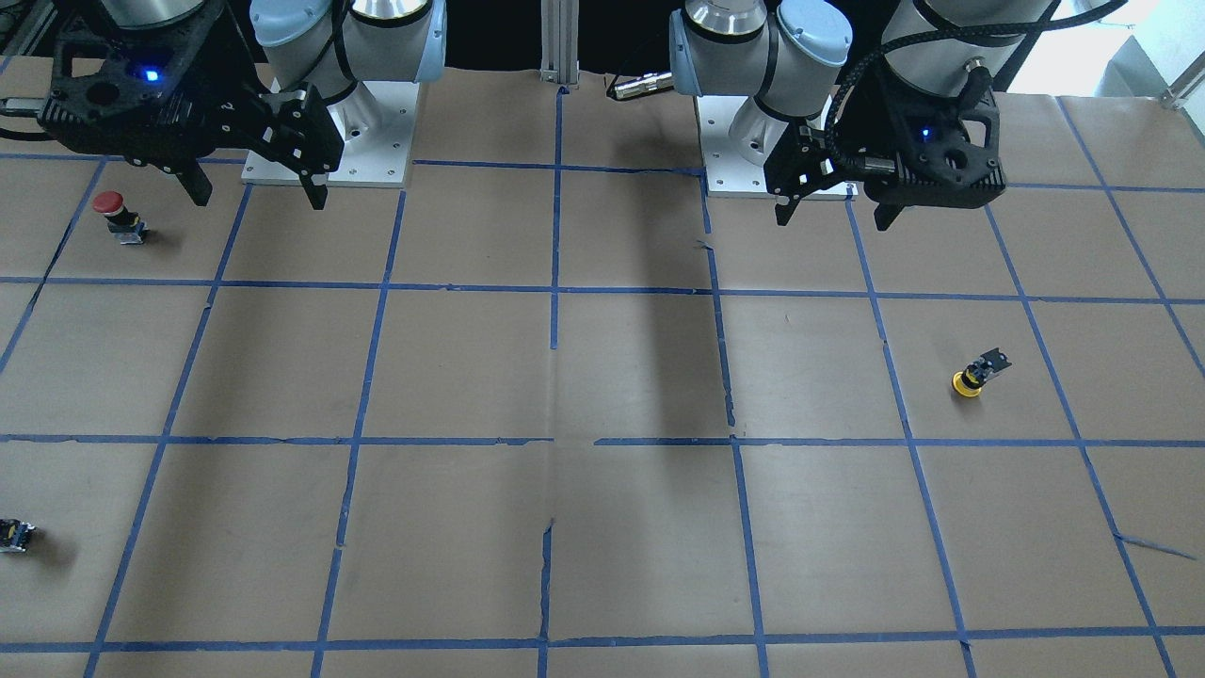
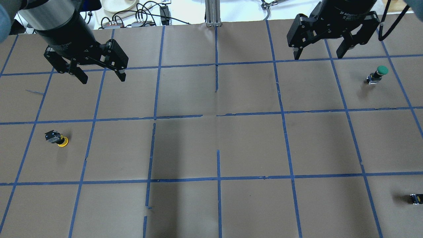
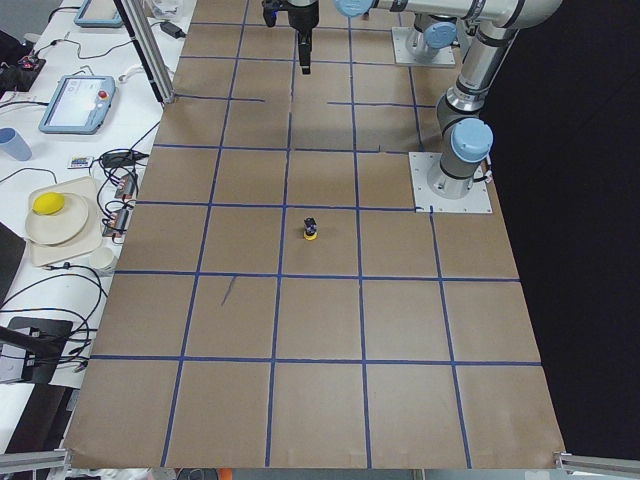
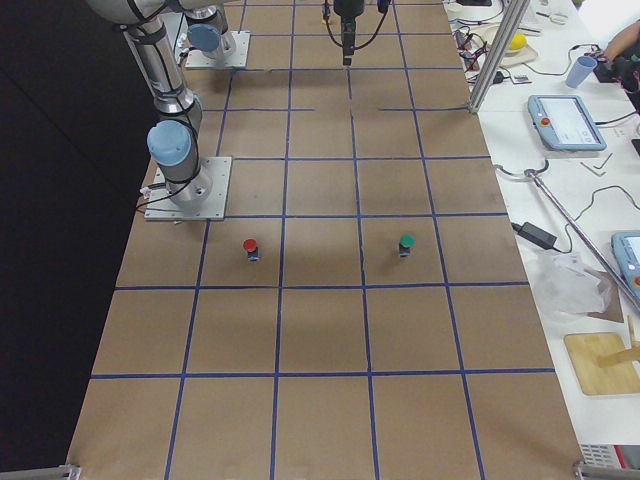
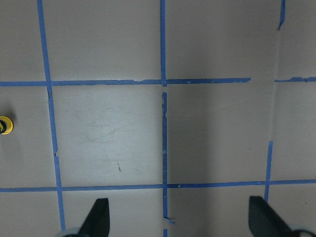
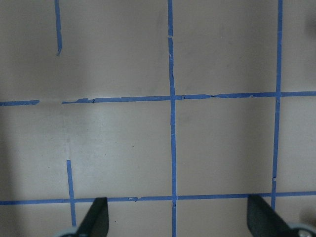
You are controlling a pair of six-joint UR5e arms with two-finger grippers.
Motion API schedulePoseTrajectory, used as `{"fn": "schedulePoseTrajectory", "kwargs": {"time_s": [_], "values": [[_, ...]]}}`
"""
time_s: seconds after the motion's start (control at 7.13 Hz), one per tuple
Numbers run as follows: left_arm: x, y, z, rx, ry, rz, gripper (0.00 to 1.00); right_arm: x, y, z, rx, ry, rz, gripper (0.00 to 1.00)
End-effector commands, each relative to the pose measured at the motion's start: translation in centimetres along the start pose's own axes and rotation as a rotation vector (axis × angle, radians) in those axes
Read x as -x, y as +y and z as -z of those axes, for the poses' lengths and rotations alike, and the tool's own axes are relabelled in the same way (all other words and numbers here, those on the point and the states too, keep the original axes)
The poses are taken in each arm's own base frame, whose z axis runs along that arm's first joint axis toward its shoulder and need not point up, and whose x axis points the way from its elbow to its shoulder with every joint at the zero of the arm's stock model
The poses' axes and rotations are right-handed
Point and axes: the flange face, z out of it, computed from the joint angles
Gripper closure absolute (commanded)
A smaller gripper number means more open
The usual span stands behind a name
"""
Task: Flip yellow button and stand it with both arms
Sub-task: 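Move the left gripper down over the yellow button lying on its side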
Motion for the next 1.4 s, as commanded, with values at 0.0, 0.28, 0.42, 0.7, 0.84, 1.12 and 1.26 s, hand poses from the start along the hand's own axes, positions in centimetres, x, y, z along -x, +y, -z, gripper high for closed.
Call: {"fn": "schedulePoseTrajectory", "kwargs": {"time_s": [0.0, 0.28, 0.42, 0.7, 0.84, 1.12, 1.26], "values": [[0.0, 0.1, -0.2, 0.004, -0.006, 0.001, 0.0, 0.0, 0.1, 0.1, -0.001, 0.0, 0.0, 0.0], [0.6, 0.8, -0.6, 0.016, -0.059, -0.037, 0.0, 0.1, 0.1, 0.0, 0.0, 0.0, 0.001, 0.0], [1.8, 1.3, -2.2, 0.052, -0.088, -0.165, 0.0, 0.1, 0.1, 0.2, -0.003, 0.0, 0.001, 0.0], [8.1, 0.9, -4.9, 0.106, -0.08, -0.267, 0.01, 0.1, 0.2, 0.1, -0.001, 0.0, 0.003, 0.0], [11.5, 0.4, -6.6, 0.087, -0.079, -0.373, 0.01, 0.1, 0.1, 0.0, 0.0, 0.0, 0.001, 0.0], [19.6, 0.8, -10.9, 0.08, -0.053, -0.467, 0.01, 0.1, 0.1, 0.0, 0.0, 0.0, 0.001, 0.0], [23.8, 1.9, -13.4, 0.07, -0.006, -0.552, 0.01, 0.1, 0.0, -0.1, 0.002, 0.0, 0.003, 0.0]]}}
